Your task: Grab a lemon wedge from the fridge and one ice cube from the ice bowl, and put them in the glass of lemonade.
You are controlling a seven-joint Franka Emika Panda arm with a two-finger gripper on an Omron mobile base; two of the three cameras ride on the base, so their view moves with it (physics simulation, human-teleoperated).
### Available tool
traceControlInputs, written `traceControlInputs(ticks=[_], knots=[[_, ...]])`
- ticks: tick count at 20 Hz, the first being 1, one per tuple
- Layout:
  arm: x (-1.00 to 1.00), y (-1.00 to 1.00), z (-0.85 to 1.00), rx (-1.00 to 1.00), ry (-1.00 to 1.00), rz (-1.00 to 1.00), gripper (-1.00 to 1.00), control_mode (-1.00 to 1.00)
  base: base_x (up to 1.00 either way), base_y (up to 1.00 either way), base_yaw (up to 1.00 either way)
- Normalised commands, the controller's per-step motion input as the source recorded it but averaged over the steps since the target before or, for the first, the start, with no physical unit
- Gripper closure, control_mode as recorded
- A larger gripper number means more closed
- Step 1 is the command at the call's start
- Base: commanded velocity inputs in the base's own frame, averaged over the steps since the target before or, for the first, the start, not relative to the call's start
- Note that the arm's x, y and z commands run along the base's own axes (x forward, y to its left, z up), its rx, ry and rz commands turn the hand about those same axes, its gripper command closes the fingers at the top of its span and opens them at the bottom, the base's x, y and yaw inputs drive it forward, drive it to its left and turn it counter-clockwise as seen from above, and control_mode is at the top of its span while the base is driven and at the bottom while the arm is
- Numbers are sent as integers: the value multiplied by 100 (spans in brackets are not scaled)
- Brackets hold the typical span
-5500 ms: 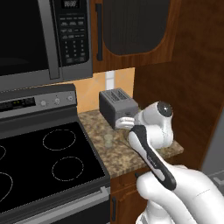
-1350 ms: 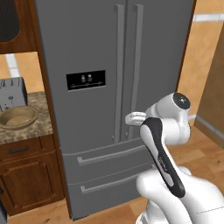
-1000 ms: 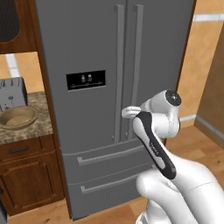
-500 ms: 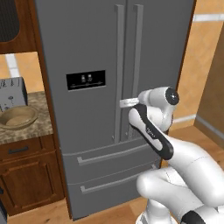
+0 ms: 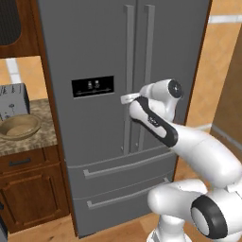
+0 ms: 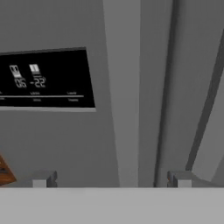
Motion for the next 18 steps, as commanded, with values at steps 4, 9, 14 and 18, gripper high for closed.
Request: traceControlInputs(ticks=[4,9,14,18], knots=[[61,1,0,-5,0,-12,-100,-100,0,0,0],[70,0,0,-4,0,-6,-100,-100,0,0,0],[85,0,-6,-2,0,0,-100,-100,0,0,0],[99,0,-16,-3,1,0,-100,-100,0,0,0]])
